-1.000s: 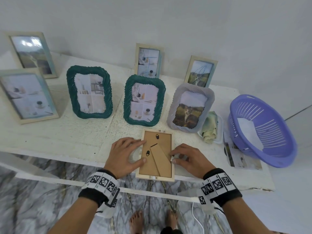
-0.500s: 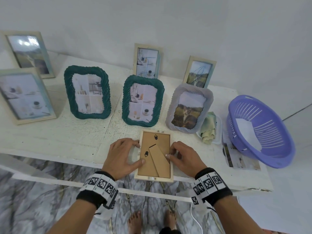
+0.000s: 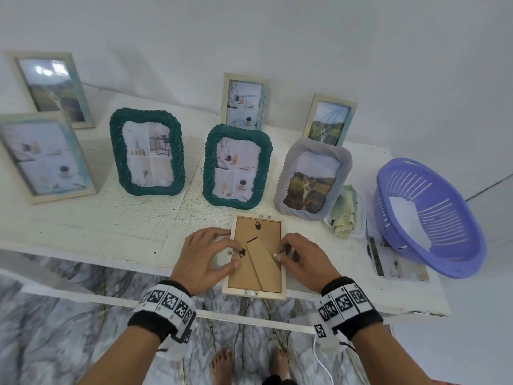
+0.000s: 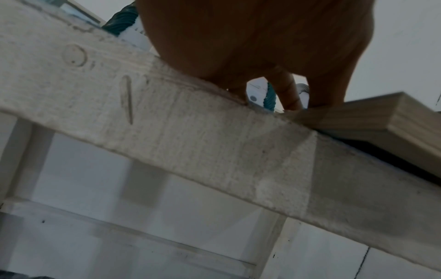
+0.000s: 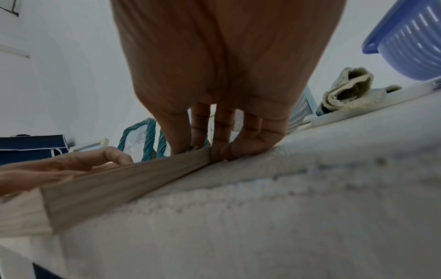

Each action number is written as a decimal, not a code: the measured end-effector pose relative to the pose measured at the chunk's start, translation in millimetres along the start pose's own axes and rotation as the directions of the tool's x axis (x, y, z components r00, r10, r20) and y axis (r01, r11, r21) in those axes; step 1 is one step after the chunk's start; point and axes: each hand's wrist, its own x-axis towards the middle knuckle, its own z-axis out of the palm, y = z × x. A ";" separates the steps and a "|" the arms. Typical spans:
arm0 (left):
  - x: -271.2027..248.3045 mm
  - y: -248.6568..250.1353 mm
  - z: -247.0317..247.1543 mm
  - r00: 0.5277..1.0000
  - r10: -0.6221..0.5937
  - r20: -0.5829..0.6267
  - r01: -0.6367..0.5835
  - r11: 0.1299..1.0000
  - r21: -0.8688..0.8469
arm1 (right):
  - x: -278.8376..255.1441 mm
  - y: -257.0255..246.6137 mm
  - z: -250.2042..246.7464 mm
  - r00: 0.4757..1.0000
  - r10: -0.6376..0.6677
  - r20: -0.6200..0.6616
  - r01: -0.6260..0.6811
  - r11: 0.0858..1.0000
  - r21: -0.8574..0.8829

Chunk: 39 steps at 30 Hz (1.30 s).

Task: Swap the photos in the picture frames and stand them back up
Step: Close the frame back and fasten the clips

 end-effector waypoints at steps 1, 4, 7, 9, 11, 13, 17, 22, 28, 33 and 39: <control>0.1 -0.1 0.1 1.000 0.005 0.005 -0.005 1.000 -0.006 | -0.1 -0.3 -0.1 1.000 0.002 0.001 -0.002 1.000 0.000; -0.2 -0.8 1.1 1.000 0.009 0.014 -0.009 1.000 -0.018 | -0.1 -1.8 -1.0 1.000 0.009 0.003 -0.009 1.000 -0.002; -0.3 -1.4 2.1 1.000 0.006 -0.002 -0.006 1.000 -0.013 | 0.6 -4.6 -3.0 1.000 0.019 0.024 -0.018 1.000 -0.022; 0.1 -1.5 1.7 1.000 -0.002 -0.013 0.002 1.000 -0.013 | 3.6 -9.8 -4.0 1.000 0.031 -0.001 -0.031 0.995 -0.091; 0.4 -1.3 1.5 1.000 -0.014 -0.014 0.014 1.000 -0.005 | 9.9 -17.1 -4.1 0.994 0.033 -0.100 -0.051 0.983 -0.179; 0.5 -1.7 2.0 1.000 -0.009 -0.012 0.009 1.000 0.011 | 20.3 -27.0 -4.0 0.988 0.035 -0.151 -0.068 0.974 -0.215; 0.4 -2.1 1.9 1.000 -0.008 -0.009 0.008 1.000 0.015 | 46.1 -38.6 -3.2 0.994 0.103 -0.031 -0.107 0.949 -0.295; 1.1 -0.9 1.1 1.000 -0.009 -0.011 0.009 1.000 0.012 | 57.1 -40.5 -0.8 0.979 0.201 -0.013 -0.196 0.933 -0.303; 1.3 -2.8 2.3 1.000 -0.008 -0.008 0.009 1.000 0.023 | 46.9 -43.1 -2.3 0.986 0.169 0.011 -0.159 0.947 -0.280; 1.8 -2.3 2.2 1.000 -0.010 -0.009 0.010 0.999 0.033 | 43.6 -39.6 -7.6 0.979 0.198 0.055 -0.188 0.969 -0.159; 1.6 -2.4 2.1 1.000 -0.013 -0.008 0.013 0.999 0.043 | 35.8 -38.4 -7.8 0.978 0.194 0.075 -0.183 0.975 -0.128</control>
